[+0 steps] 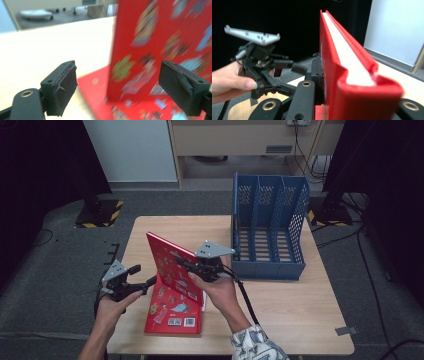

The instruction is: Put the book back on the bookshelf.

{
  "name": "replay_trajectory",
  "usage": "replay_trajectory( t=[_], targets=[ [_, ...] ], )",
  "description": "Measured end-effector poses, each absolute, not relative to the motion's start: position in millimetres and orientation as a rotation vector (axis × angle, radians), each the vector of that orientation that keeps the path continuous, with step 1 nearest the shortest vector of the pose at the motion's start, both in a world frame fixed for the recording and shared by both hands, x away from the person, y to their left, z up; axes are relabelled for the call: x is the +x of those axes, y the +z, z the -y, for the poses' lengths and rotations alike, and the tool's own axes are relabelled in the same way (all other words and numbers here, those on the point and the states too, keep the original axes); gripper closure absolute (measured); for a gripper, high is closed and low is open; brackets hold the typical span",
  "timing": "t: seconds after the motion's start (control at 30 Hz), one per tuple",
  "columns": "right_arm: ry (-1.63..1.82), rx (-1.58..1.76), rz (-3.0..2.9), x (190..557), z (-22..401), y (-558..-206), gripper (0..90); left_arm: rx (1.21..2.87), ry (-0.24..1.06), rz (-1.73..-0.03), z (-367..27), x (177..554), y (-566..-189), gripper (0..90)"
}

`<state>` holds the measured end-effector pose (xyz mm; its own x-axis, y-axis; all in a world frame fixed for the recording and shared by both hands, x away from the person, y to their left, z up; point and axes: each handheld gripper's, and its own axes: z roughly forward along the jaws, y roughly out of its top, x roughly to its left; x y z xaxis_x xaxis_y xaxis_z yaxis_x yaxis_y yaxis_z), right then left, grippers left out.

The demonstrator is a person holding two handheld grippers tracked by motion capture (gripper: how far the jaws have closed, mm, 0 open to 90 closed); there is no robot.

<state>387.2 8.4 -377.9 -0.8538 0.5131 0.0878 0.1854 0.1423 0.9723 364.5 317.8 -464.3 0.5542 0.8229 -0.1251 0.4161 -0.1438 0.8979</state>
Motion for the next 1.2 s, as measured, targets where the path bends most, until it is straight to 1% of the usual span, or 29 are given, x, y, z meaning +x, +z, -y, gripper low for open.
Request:
replay_trajectory(
  t=[0.2,0.37,0.47,0.67,0.97,1.2],
  targets=[
    [1.773,0.72,-2.126,389,7,-377,79.6,1.812,0.518,-1.108,-335,365,-483,9.5],
    [1.781,0.753,-2.096,388,22,-378,79.7,1.85,0.541,-1.14,-338,364,-491,8.4],
    [1.788,0.768,-2.08,387,32,-378,79.7,1.854,0.536,-1.16,-339,365,-494,6.6],
    [1.771,0.79,-2.055,383,48,-376,79.7,1.926,0.572,-1.188,-343,366,-502,2.5],
    [1.76,0.815,-2.026,378,66,-374,79.7,1.98,0.554,-1.229,-345,368,-512,2.8],
    [1.756,0.823,-2.013,373,78,-375,79.7,2.013,0.572,-1.242,-345,369,-515,2.7]
  ],
)
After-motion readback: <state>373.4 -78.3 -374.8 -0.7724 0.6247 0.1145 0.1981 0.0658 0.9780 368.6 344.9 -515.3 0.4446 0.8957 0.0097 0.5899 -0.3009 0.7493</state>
